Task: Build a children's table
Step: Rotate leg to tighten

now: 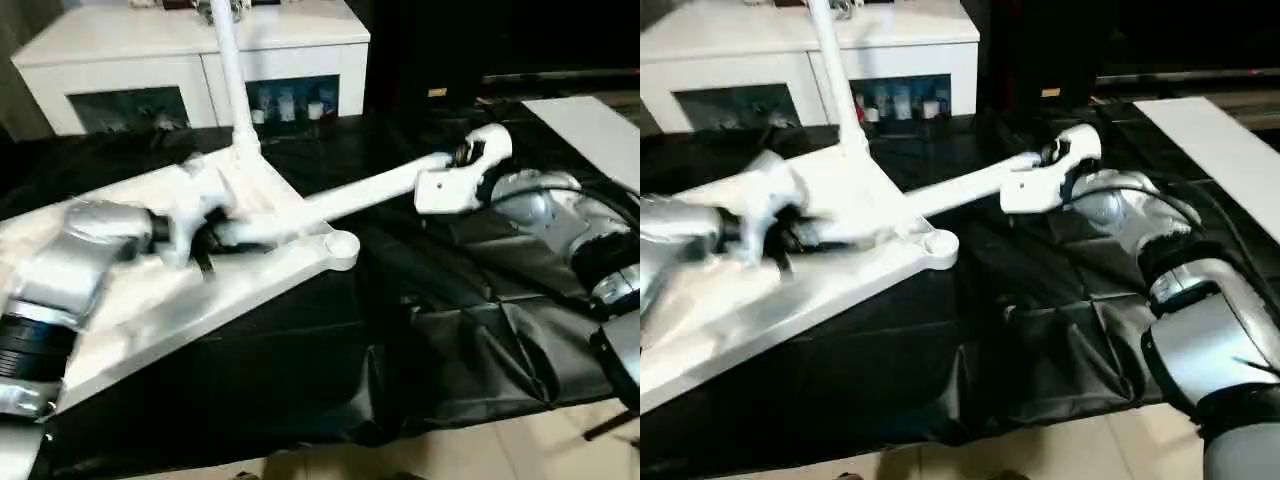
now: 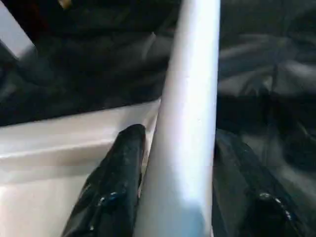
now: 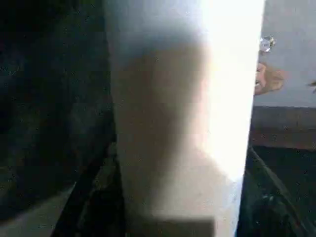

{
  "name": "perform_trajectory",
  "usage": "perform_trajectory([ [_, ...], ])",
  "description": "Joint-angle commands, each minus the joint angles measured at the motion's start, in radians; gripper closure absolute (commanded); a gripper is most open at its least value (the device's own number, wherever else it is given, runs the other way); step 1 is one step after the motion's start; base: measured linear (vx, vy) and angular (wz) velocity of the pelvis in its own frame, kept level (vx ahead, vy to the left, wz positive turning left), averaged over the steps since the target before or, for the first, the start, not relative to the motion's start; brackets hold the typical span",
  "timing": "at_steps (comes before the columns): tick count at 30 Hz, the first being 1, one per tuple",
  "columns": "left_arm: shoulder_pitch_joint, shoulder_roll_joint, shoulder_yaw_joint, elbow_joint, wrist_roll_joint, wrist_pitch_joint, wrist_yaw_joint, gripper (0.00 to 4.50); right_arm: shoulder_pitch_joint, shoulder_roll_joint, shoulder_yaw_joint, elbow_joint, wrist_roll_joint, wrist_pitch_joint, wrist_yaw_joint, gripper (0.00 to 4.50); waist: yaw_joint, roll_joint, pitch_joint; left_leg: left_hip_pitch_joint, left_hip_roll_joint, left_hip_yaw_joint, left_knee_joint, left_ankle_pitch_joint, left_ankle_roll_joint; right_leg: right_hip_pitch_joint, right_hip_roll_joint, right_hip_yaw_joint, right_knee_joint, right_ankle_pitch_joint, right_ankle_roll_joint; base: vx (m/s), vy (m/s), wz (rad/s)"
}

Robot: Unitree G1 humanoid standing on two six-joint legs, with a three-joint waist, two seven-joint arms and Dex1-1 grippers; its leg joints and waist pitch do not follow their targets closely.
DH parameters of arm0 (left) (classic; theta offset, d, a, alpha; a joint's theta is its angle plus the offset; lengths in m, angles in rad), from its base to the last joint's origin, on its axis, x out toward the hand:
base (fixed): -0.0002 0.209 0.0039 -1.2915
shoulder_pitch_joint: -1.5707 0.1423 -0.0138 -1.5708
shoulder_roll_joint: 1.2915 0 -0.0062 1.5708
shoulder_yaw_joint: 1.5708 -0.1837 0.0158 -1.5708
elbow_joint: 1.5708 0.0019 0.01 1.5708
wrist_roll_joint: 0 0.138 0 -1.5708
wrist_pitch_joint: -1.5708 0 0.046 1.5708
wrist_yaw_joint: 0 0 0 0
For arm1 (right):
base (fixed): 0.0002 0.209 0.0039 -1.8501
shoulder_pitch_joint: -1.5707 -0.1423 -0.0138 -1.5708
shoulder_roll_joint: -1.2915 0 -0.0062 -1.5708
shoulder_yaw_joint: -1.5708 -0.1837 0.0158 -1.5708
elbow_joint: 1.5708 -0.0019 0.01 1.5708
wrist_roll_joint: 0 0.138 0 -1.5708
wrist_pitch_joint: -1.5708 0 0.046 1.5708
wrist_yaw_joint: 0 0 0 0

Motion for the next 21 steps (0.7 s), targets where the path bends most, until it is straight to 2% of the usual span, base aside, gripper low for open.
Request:
perform_trajectory([
  [1, -0.027, 0.015, 0.152, 0.013, -0.059, -0.026, 0.064, 2.00, 0.030, 0.005, -0.027, 0.025, 0.036, 0.019, 0.033, 2.58, 0.002, -0.002, -0.078, 0.009, 0.013, 0.003, -0.068, -0.230, 0.034, 0.061, -0.031, 0.034, -0.055, -0.146, -0.281, 0.000, 0.000, 0.00],
  [2, -0.032, 0.008, 0.197, 0.033, -0.076, -0.051, 0.088, 1.93, 0.043, 0.013, -0.059, 0.030, 0.074, 0.031, 0.054, 2.61, 0.002, 0.000, -0.080, 0.009, 0.013, 0.003, -0.067, -0.222, 0.036, 0.063, -0.030, 0.034, -0.052, -0.122, -0.287, 0.000, 0.000, 0.00],
  [3, -0.058, -0.024, 0.283, 0.079, -0.120, -0.099, 0.148, 1.81, 0.057, 0.025, -0.107, 0.035, 0.132, 0.044, 0.077, 2.62, 0.000, -0.001, -0.079, 0.008, 0.011, 0.004, -0.067, -0.226, 0.042, 0.063, -0.029, 0.034, -0.054, -0.115, -0.289, 0.000, 0.000, 0.00],
  [5, -0.107, -0.079, 0.383, 0.151, -0.173, -0.121, 0.272, 1.59, 0.069, 0.041, -0.162, 0.033, 0.199, 0.062, 0.102, 2.64, 0.002, -0.002, -0.081, 0.010, 0.009, 0.008, -0.064, -0.226, 0.048, 0.064, -0.026, 0.035, -0.053, -0.092, -0.303, 0.000, 0.000, 0.00],
  [6, -0.126, -0.097, 0.415, 0.180, -0.186, -0.124, 0.323, 1.49, 0.072, 0.047, -0.182, 0.032, 0.222, 0.067, 0.113, 2.65, 0.004, 0.006, -0.082, 0.017, 0.008, 0.008, -0.061, -0.238, 0.050, 0.060, -0.021, 0.034, -0.052, -0.066, -0.314, 0.000, 0.000, 0.00],
  [7, -0.135, -0.106, 0.430, 0.194, -0.191, -0.125, 0.348, 1.49, 0.073, 0.051, -0.191, 0.033, 0.234, 0.069, 0.118, 2.65, 0.003, 0.002, -0.083, 0.011, 0.010, 0.002, -0.064, -0.237, 0.053, 0.068, -0.023, 0.030, -0.051, -0.064, -0.313, 0.000, 0.000, 0.00],
  [10, -0.129, -0.122, 0.425, 0.224, -0.185, -0.152, 0.353, 1.43, 0.087, 0.061, -0.200, 0.027, 0.248, 0.077, 0.125, 2.66, 0.005, 0.000, -0.080, 0.012, 0.012, 0.002, -0.066, -0.249, 0.047, 0.067, -0.030, 0.029, -0.057, -0.127, -0.296, 0.000, 0.000, 0.00],
  [12, -0.128, -0.153, 0.427, 0.261, -0.198, -0.173, 0.358, 1.43, 0.112, 0.077, -0.224, 0.018, 0.281, 0.091, 0.139, 2.66, 0.008, 0.012, -0.079, 0.015, 0.015, 0.004, -0.067, -0.255, 0.043, 0.059, -0.030, 0.030, -0.058, -0.142, -0.300, 0.000, 0.000, 0.00],
  [14, -0.136, -0.170, 0.437, 0.303, -0.208, -0.198, 0.369, 1.43, 0.134, 0.087, -0.242, 0.002, 0.307, 0.100, 0.153, 2.66, 0.011, 0.015, -0.079, 0.016, 0.016, 0.004, -0.068, -0.276, 0.043, 0.060, -0.031, 0.030, -0.059, -0.143, -0.303, 0.000, 0.000, 0.00],
  [15, -0.150, -0.181, 0.451, 0.343, -0.212, -0.216, 0.376, 1.43, 0.147, 0.093, -0.263, -0.011, 0.329, 0.112, 0.168, 2.66, 0.009, 0.010, -0.081, 0.013, 0.015, 0.002, -0.069, -0.276, 0.043, 0.064, -0.031, 0.028, -0.058, -0.135, -0.301, 0.000, 0.000, 0.00],
  [16, -0.160, -0.190, 0.460, 0.365, -0.207, -0.224, 0.393, 1.43, 0.152, 0.099, -0.283, -0.016, 0.350, 0.121, 0.178, 2.66, 0.010, 0.017, -0.081, 0.014, 0.015, 0.001, -0.070, -0.275, 0.046, 0.064, -0.032, 0.028, -0.059, -0.124, -0.300, 0.000, 0.000, 0.00],
  [17, -0.167, -0.195, 0.464, 0.383, -0.197, -0.228, 0.418, 1.43, 0.156, 0.105, -0.303, -0.024, 0.375, 0.130, 0.187, 2.66, 0.009, 0.013, -0.081, 0.013, 0.015, 0.001, -0.069, -0.272, 0.048, 0.066, -0.031, 0.029, -0.059, -0.117, -0.299, 0.000, 0.000, 0.00],
  [18, -0.170, -0.198, 0.466, 0.394, -0.189, -0.230, 0.434, 1.43, 0.158, 0.110, -0.315, -0.029, 0.390, 0.135, 0.191, 2.66, 0.010, 0.018, -0.083, 0.014, 0.015, 0.000, -0.069, -0.268, 0.051, 0.066, -0.032, 0.028, -0.057, -0.102, -0.304, 0.000, 0.000, 0.00],
  [19, -0.172, -0.198, 0.467, 0.399, -0.184, -0.231, 0.443, 1.43, 0.159, 0.112, -0.320, -0.032, 0.397, 0.137, 0.193, 2.66, 0.010, 0.016, -0.084, 0.013, 0.015, -0.001, -0.069, -0.260, 0.053, 0.068, -0.033, 0.027, -0.056, -0.095, -0.309, 0.000, 0.000, 0.00],
  [20, -0.175, -0.213, 0.457, 0.411, -0.167, -0.227, 0.465, 1.43, 0.157, 0.131, -0.364, -0.044, 0.455, 0.160, 0.214, 2.66, 0.011, 0.001, -0.084, 0.012, 0.016, 0.000, -0.069, -0.252, 0.059, 0.068, -0.034, 0.028, -0.058, -0.093, -0.311, 0.000, 0.000, 0.00],
  [21, -0.176, -0.214, 0.456, 0.413, -0.165, -0.227, 0.468, 1.43, 0.156, 0.133, -0.368, -0.045, 0.462, 0.163, 0.216, 2.66, 0.013, 0.006, -0.083, 0.012, 0.017, -0.001, -0.068, -0.251, 0.064, 0.069, -0.036, 0.028, -0.055, -0.098, -0.313, 0.000, 0.000, 0.00],
])
